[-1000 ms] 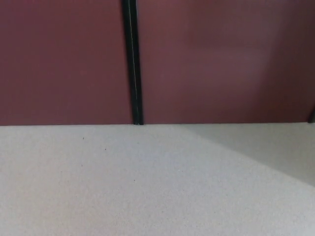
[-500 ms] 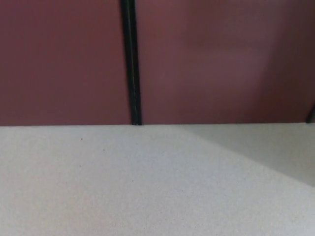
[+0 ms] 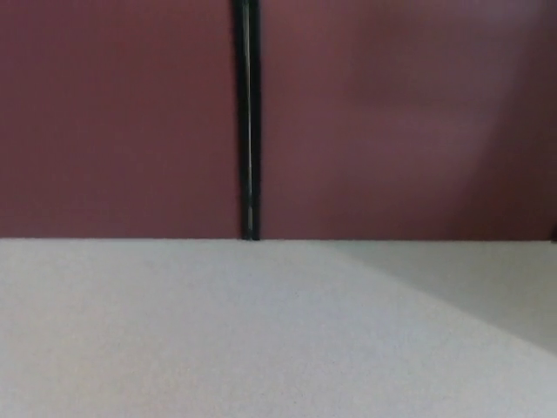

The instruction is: The robot walks towards the door handle and put its right hand on it and twist the handle

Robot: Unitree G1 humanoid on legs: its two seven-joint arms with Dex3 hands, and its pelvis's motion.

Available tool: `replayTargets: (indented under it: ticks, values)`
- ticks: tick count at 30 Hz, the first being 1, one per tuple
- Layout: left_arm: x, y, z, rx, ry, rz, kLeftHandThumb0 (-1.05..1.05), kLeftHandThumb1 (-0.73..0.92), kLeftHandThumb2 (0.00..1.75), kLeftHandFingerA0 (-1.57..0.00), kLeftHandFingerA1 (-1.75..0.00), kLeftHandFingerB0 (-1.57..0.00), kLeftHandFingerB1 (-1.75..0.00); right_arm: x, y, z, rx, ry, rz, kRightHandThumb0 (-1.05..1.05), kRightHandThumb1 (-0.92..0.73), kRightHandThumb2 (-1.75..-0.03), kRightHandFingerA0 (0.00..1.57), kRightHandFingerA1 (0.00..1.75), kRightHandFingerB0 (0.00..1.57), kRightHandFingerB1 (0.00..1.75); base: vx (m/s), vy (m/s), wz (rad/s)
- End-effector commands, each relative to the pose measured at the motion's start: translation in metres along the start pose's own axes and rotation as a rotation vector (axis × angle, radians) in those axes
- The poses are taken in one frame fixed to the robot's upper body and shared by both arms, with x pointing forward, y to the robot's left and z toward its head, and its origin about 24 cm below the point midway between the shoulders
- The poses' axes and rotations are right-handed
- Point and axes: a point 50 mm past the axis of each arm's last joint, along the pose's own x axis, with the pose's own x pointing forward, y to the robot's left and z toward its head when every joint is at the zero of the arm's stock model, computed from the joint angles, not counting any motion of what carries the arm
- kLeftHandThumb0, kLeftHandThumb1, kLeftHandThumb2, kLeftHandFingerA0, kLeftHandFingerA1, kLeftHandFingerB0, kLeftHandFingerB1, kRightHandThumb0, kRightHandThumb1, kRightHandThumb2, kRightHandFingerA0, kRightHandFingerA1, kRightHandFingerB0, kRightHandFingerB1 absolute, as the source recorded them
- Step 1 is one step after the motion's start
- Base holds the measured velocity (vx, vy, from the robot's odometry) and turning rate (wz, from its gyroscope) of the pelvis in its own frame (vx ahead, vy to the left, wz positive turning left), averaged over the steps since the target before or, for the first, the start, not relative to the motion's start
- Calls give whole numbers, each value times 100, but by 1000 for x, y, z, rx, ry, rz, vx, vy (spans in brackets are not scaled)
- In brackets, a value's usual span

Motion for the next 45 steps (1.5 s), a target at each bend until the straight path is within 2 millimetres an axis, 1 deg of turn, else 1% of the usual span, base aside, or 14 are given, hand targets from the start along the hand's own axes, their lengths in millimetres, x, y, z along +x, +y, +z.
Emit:
replayTargets:
  ticks: [1, 4, 5, 6, 9, 10, 11, 12, 13, 19, 25, 31, 38, 45]
  values:
    - [0, -2, 0, 1, -8, -15, -20, 45, 76, -60, -77, -42, -69, 0, -2, 0, -5, -17, -20, -19, -65, -59, 68, 52, 57, 45, 261, 111, -3]
    - [0, -2, 1, 3, 1, -13, -20, 45, 76, -59, -77, -40, -68, -1, -2, 0, -9, -16, -25, -19, -65, -59, 68, 52, 57, 45, 202, 70, 6]
    - [0, -2, -1, 5, 8, -9, -22, 41, 85, -61, -78, -40, -69, -2, -3, -2, -13, -13, -26, -18, -65, -59, 68, 52, 57, 45, 225, 49, 14]
    - [-1, 0, -4, 11, 16, -7, -19, 45, 77, -61, -79, -38, -68, -3, -3, -5, -20, -9, -29, -18, -65, -59, 68, 52, 57, 45, 260, 36, 13]
    - [-1, 1, -5, 13, 20, -4, -18, 45, 77, -61, -79, -36, -67, -3, -3, -5, -17, -12, -31, -18, -64, -59, 68, 52, 57, 45, 241, 6, 8]
    - [-3, 4, -10, 22, 37, 5, -17, 45, 79, -64, -85, -32, -66, -7, -3, -11, -19, -4, -28, -18, -64, -59, 68, 52, 57, 45, 318, -59, 9]
    - [-4, 5, -13, 28, 47, 12, -20, 42, 86, -65, -84, -31, -65, -8, -3, -14, -21, 1, -27, -18, -64, -59, 68, 52, 57, 45, 358, -116, 11]
    - [-4, 5, -13, 30, 48, 14, -20, 42, 86, -65, -84, -31, -65, -8, -3, -14, -21, 1, -27, -18, -64, -59, 68, 52, 57, 45, 404, -85, -40]
    - [-3, 5, -12, 31, 51, 23, -18, 46, 78, -67, -88, -30, -65, -7, -3, -13, -32, 1, -26, -19, -64, -58, 68, 52, 57, 45, 546, -352, -55]
    - [-2, 2, -10, 36, 53, 26, -18, 46, 77, -69, -90, -27, -64, -5, -4, -8, -42, -15, -27, -18, -63, -58, 68, 52, 57, 45, 475, -259, 7]
    - [-5, 4, -20, 35, 73, 29, -19, 46, 76, -70, -92, -26, -64, -8, -2, -14, -56, 0, -31, -19, -63, -58, 68, 52, 57, 45, 188, 135, -7]
    - [-4, 2, -19, 68, 79, 32, -19, 46, 76, -70, -91, -28, -65, -6, -2, -12, -45, 7, -22, -19, -64, -58, 67, 51, 56, 45, 303, 249, -2]
    - [-6, 5, -23, 51, 81, 31, -19, 45, 77, -69, -91, -27, -64, -8, 1, -14, -50, 10, -17, -18, -64, -58, 67, 51, 55, 45, 102, -5, 2]
    - [-5, 1, -19, 65, 75, 27, -19, 45, 76, -69, -90, -27, -64, -4, -2, -7, -46, -5, -20, -18, -64, -58, 67, 51, 55, 45, 94, 17, 2]
